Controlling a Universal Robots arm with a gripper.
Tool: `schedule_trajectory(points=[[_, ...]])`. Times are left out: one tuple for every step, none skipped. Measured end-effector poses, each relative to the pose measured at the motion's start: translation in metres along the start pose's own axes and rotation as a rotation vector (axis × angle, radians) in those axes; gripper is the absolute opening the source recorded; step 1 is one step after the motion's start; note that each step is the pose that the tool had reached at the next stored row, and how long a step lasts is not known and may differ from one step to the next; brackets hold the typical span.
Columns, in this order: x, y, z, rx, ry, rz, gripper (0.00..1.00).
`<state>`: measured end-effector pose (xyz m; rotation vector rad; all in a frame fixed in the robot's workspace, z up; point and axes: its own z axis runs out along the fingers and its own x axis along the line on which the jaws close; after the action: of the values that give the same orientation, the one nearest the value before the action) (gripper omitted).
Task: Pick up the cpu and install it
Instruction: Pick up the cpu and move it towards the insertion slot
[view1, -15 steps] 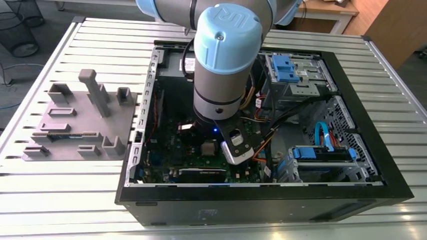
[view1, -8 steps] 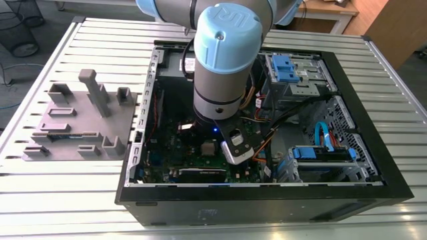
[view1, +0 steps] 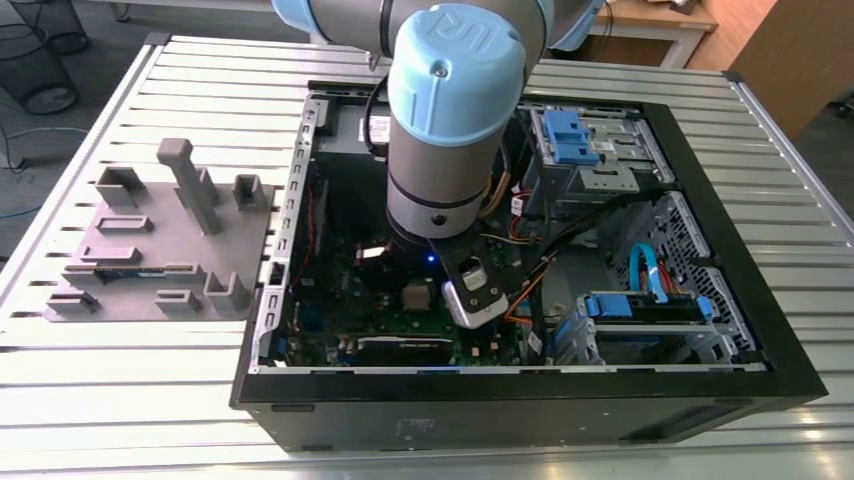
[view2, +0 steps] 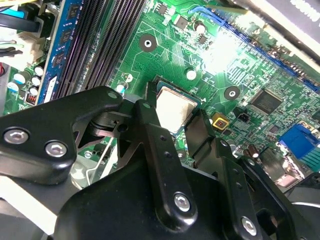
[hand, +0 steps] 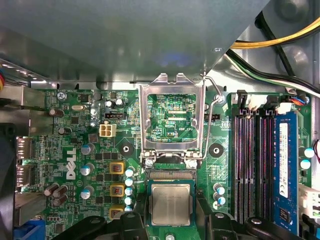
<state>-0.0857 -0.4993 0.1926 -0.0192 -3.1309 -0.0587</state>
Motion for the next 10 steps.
schedule_trajectory(points=[[0.0002,0.0001,0.0,-0.0001,0.0,0.0,0.47],[0.0005,0.0002,0.0001,-0.0001,0.0,0.0,0.47],[0.0006,0.0005,0.0002,-0.0002,0.0,0.0,0.47],[0.0007,0.0008,0.0002,0.0,0.0001,0.0,0.47],[0.0008,0.0013,0.0002,0.0,0.0001,0.0,0.47],[0.0008,0.0017,0.0004,-0.0003,0.0,0.0,0.47],[0.0008,0.0021,0.0004,-0.0002,0.0,0.0,0.47],[0.0008,0.0025,0.0005,-0.0003,0.0,0.0,0.47],[0.0008,0.0029,0.0005,-0.0003,0.0,0.0,0.47],[0.0008,0.0033,0.0007,-0.0003,0.0,0.0,0.47]])
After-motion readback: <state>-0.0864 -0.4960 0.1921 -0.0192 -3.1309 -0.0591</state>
